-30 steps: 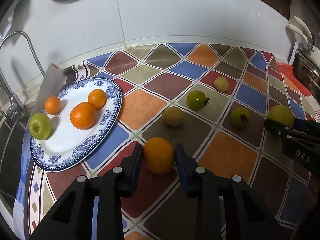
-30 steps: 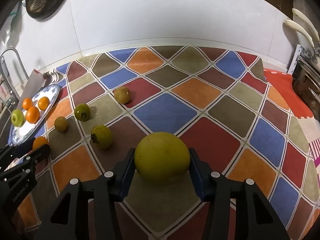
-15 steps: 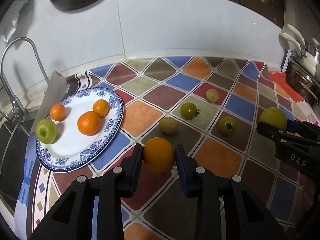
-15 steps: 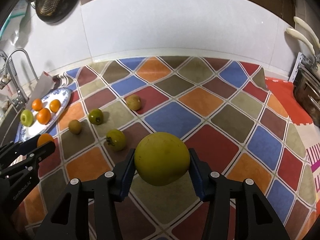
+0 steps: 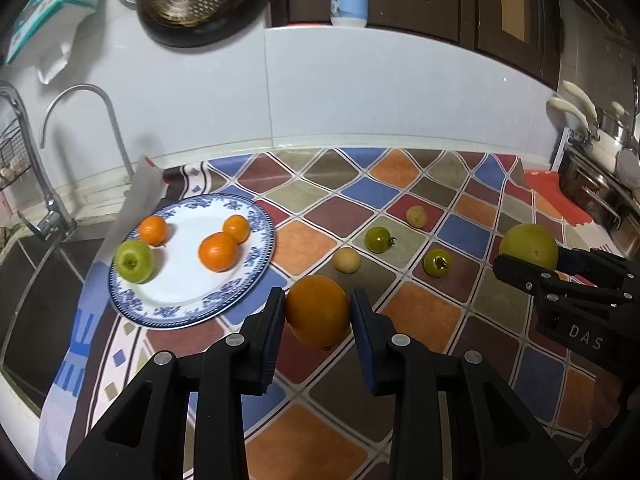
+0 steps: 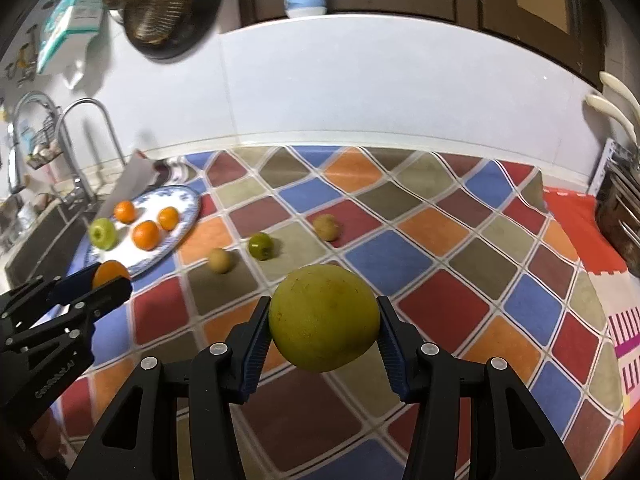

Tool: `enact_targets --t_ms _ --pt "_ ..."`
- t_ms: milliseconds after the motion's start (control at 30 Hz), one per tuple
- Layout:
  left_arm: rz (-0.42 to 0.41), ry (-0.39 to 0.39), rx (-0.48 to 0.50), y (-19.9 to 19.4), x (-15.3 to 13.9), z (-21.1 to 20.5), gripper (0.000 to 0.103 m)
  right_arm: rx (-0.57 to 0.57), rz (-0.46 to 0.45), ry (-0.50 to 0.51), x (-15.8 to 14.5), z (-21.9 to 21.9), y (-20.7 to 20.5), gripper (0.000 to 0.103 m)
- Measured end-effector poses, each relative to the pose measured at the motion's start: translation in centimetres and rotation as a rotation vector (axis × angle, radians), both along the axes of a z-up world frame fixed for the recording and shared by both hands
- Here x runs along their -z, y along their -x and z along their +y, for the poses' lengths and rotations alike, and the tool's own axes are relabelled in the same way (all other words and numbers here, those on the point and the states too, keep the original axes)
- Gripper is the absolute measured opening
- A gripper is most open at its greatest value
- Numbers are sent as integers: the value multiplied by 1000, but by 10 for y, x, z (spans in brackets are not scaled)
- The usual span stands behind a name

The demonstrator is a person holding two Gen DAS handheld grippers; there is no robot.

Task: Organize fruits
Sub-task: 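Carry the yellow-green fruit and the orange over the plate with both tools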

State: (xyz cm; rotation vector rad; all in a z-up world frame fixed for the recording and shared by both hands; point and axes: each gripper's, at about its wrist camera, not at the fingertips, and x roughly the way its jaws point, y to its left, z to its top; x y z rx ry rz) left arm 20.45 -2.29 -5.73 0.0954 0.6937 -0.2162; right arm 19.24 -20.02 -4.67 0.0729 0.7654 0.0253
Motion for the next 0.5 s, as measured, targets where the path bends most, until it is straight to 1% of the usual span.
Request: enact_targets --t_ms 500 --pt "-62 18 -36 29 -25 44 33 -102 -52 -21 -25 51 22 51"
